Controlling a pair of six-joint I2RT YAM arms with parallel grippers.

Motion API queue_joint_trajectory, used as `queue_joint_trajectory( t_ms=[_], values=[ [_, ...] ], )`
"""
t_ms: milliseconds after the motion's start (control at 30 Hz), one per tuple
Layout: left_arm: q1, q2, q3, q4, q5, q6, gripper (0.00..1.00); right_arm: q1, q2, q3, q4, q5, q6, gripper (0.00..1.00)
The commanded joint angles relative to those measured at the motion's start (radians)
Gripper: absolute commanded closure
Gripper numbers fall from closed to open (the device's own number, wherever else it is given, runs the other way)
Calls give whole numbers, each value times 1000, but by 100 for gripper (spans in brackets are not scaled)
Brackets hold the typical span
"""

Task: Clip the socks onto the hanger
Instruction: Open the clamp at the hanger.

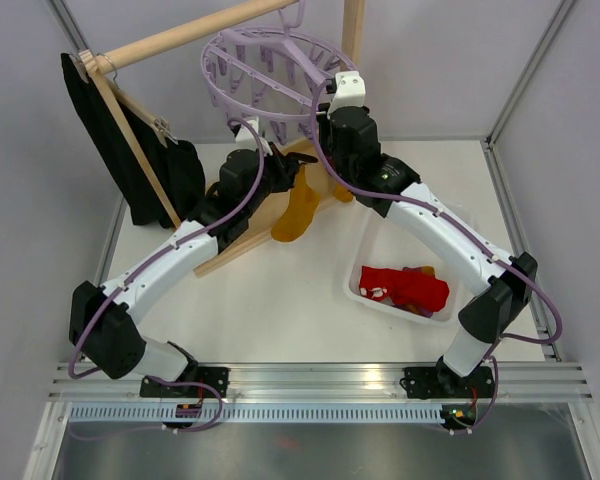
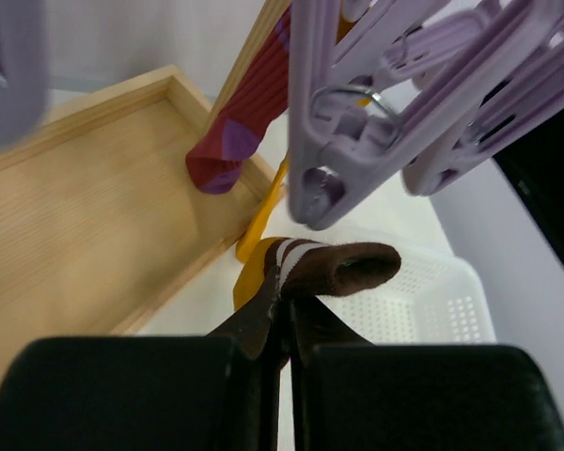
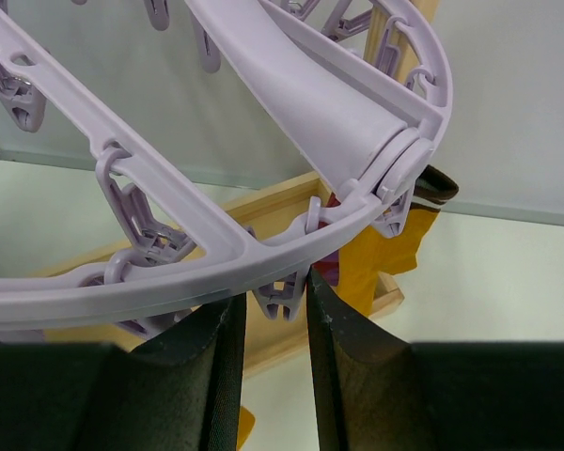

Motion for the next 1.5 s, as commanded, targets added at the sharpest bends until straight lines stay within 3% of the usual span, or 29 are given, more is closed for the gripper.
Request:
queue_joint_trajectory(
  t_ms=[0,867,1200,1467],
  values=[
    [-4,17,-6,127,-47,-116,98,-6,-40,48,10,-25,30,100],
    [-4,170,69,199,-56,-252,98,-4,-37,45,7,-44,36,100],
    [-4,118,23,175,-30,-223,98,-6,-19,71,-4,-51,16,99],
    [-6,49,-2,100,21,-143,98,-96,6,92,-67,-238,86,100]
  ],
)
